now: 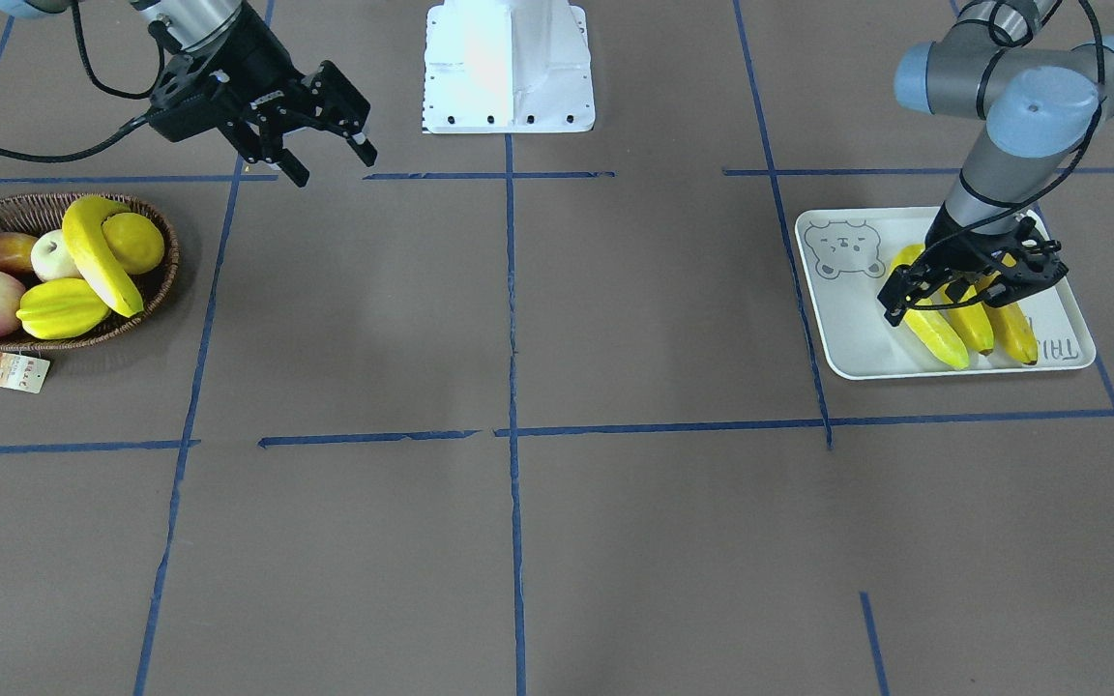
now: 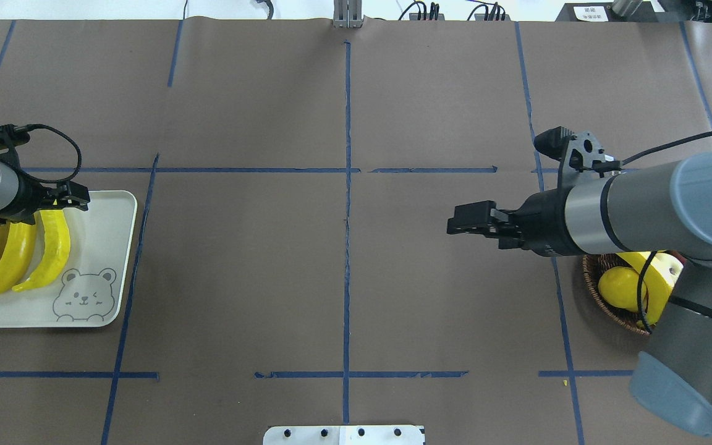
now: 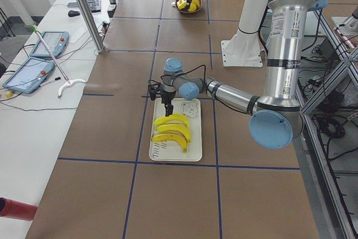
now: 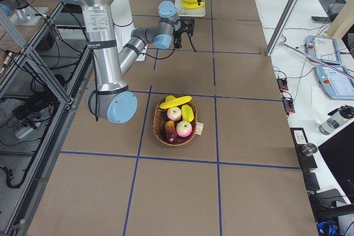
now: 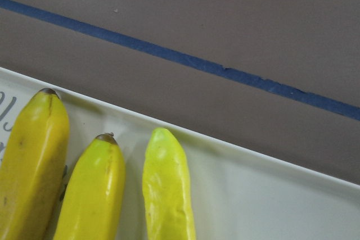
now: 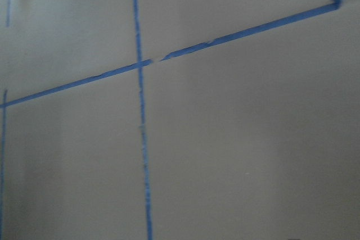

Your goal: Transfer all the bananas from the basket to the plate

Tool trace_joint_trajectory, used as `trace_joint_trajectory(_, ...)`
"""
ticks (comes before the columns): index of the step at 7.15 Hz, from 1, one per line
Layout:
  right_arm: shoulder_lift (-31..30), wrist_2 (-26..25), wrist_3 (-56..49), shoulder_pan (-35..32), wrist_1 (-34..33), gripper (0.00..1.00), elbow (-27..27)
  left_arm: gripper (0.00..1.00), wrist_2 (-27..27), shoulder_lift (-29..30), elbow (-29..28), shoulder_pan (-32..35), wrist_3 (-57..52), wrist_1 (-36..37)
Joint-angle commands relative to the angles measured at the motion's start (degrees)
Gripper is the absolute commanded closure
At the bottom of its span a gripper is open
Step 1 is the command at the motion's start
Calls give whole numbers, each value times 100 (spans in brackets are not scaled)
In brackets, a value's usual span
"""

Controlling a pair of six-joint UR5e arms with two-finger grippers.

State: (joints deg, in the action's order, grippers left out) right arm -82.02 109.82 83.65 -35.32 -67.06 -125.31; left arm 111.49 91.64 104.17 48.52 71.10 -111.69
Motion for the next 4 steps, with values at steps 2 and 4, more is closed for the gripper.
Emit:
trace_joint_trajectory(2, -1697, 66, -1403, -413, -98, 1, -485, 1, 364, 65, 543, 8, 71, 129)
trace_joint_trajectory(4, -2376, 407, -2428, -676, 872, 1, -76, 1, 391, 170, 578, -18, 97, 130)
